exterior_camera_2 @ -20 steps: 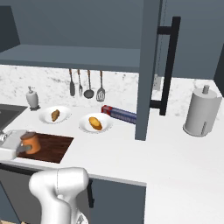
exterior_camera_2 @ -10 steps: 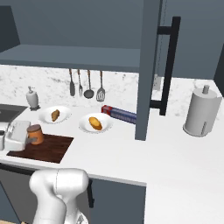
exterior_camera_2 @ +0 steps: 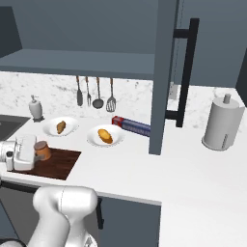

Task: From the different types of pastries on the counter, select a croissant and place it on the cutting board. Then retrieve a jar of jam from the cabinet and place it alongside the croissant on the cutting board.

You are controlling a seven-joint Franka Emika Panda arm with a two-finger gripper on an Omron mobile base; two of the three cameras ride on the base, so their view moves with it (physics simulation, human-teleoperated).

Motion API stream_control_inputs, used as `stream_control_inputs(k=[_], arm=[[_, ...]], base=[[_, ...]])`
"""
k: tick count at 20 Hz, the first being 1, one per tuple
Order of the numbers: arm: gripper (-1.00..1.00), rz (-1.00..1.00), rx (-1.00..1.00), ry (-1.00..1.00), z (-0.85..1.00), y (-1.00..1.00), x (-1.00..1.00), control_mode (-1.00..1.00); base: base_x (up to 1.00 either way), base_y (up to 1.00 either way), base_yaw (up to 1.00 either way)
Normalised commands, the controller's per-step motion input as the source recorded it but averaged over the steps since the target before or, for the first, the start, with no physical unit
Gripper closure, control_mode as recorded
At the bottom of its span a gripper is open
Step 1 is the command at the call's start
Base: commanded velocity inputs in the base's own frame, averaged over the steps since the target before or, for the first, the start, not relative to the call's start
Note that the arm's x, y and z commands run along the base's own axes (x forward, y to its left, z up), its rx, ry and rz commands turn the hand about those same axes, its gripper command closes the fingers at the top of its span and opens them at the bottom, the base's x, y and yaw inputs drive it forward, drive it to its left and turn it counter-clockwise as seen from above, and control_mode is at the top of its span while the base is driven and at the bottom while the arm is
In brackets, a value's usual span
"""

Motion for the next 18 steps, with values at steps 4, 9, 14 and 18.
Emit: stream_control_inputs(k=[4, 9, 14, 18], arm=[[1.0, 0.0, 0.18, 0.19, 0.05, 0.38, 0.36, -1.0], [1.0, -0.04, 0.0, -0.13, -0.63, 0.19, 0.39, -1.0], [1.0, -0.04, 0.01, -0.16, -0.82, 0.02, 0.51, -1.0], [1.0, -0.01, 0.35, 0.15, -0.19, 0.0, 0.08, -1.0]], base=[[0.0, 0.0, 0.0], [0.0, 0.0, 0.0], [0.0, 0.0, 0.0], [0.0, 0.0, 0.0]])
